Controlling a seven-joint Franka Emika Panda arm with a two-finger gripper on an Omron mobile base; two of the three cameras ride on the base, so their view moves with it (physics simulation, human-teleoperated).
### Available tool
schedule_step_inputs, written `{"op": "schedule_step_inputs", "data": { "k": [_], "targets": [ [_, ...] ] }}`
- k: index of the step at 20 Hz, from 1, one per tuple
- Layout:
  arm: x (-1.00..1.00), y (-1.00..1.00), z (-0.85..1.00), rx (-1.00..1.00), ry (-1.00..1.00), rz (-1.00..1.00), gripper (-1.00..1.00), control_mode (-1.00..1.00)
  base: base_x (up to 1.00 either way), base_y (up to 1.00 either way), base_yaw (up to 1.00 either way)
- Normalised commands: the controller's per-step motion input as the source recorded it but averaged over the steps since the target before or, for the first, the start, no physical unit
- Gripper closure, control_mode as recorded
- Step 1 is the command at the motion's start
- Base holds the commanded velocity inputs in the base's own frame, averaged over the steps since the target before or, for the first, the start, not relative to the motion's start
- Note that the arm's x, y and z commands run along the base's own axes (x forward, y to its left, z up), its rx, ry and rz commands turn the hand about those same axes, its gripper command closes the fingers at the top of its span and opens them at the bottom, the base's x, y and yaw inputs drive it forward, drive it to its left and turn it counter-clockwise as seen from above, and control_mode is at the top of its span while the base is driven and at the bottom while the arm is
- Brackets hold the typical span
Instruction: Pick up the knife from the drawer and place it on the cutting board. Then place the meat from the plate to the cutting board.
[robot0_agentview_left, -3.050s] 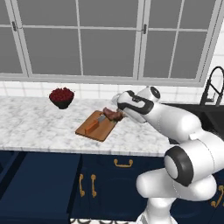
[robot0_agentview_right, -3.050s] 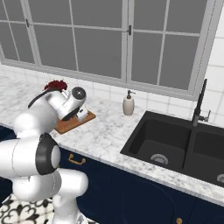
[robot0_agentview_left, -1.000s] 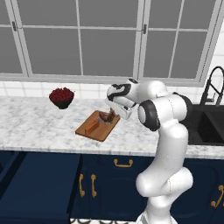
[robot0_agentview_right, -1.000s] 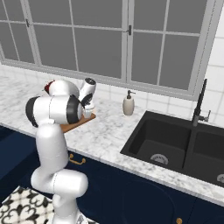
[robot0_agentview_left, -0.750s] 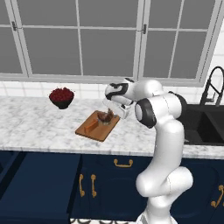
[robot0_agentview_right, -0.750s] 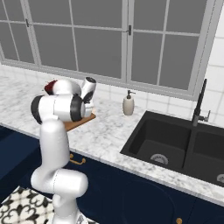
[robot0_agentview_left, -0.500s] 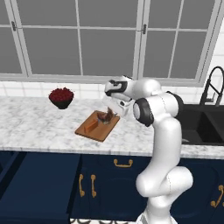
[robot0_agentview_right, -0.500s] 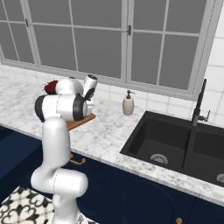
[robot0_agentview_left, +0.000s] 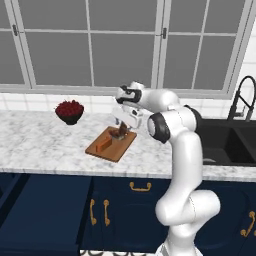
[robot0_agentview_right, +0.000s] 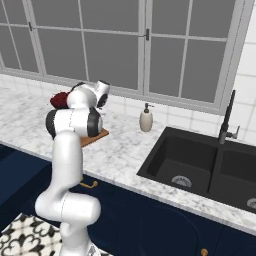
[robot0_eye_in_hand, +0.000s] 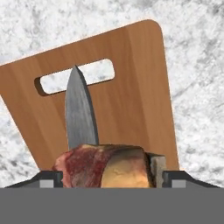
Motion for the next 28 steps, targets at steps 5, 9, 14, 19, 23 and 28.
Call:
{"op": "schedule_step_inputs", "data": {
  "k": [5, 9, 14, 19, 23, 28],
  "targets": [
    [-0.27, 0.47, -0.25, -0.01, 0.0, 0.06, -1.0, -1.0, 0.0, 0.0, 0.0],
    [-0.47, 0.41, -0.23, -0.02, 0.0, 0.05, -1.0, -1.0, 0.0, 0.0, 0.0],
    [-0.6, 0.28, -0.15, -0.04, 0.0, 0.03, -1.0, -1.0, 0.0, 0.0, 0.0],
    [-0.74, -0.01, 0.01, -0.11, -0.06, 0.0, -1.0, -1.0, 0.0, 0.0, 0.0],
    [-0.74, 0.0, 0.12, -0.16, -0.11, 0.03, -1.0, -1.0, 0.0, 0.0, 0.0],
    [-0.35, 0.01, 0.23, -0.16, -0.09, 0.0, -1.0, -1.0, 0.0, 0.0, 0.0]
  ]
}}
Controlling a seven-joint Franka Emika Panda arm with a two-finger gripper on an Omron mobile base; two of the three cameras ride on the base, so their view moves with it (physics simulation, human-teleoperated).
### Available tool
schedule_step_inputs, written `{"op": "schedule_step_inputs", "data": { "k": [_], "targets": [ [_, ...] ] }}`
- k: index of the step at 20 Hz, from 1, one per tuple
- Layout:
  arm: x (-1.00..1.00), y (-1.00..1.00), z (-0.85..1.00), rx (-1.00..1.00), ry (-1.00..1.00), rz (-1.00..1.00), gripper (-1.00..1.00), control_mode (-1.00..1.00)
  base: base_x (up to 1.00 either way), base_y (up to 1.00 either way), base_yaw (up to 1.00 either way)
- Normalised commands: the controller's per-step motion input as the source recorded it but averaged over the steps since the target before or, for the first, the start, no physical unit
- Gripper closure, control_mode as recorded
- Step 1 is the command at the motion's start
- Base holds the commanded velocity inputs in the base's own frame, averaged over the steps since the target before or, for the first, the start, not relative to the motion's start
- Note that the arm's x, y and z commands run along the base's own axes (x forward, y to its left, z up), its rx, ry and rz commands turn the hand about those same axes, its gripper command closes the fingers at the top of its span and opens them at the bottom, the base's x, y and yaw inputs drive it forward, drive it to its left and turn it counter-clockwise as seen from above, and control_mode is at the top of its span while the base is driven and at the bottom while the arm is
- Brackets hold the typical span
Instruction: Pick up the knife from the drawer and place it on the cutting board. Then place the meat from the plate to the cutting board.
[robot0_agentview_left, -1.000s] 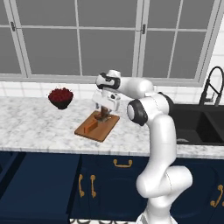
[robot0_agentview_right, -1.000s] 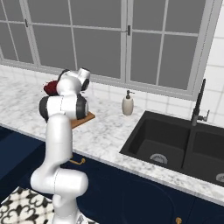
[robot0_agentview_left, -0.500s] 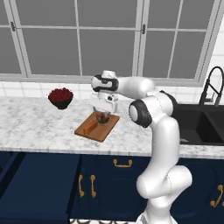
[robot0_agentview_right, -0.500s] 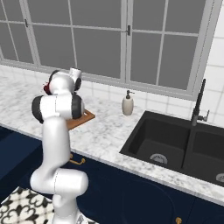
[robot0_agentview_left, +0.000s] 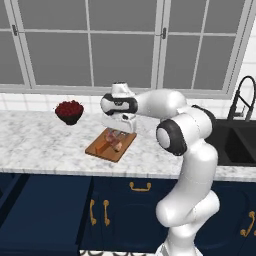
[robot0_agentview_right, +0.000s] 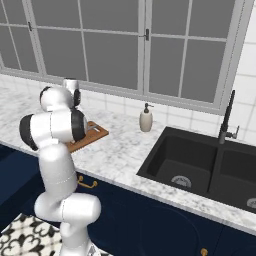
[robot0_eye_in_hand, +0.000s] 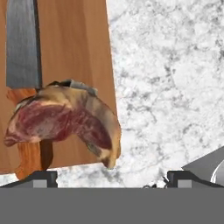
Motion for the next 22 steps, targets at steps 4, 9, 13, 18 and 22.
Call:
{"op": "schedule_step_inputs", "data": {
  "k": [4, 9, 13, 18, 22],
  "targets": [
    [-0.48, 0.09, 0.71, -0.22, -0.12, 0.0, -1.0, -1.0, 0.0, 0.0, 0.0],
    [-0.98, 0.06, 0.8, -0.02, -0.14, 0.15, -1.0, -1.0, 0.0, 0.0, 0.0],
    [-1.0, 0.04, 0.62, -0.07, -0.21, 0.11, -1.0, -1.0, 0.0, 0.0, 0.0],
    [-1.0, 0.0, 0.08, -0.04, -0.23, 0.1, -1.0, -1.0, 0.0, 0.0, 0.0],
    [-1.0, -0.08, 0.37, 0.0, -0.34, 0.08, -1.0, -1.0, 0.0, 0.0, 0.0]
  ]
}}
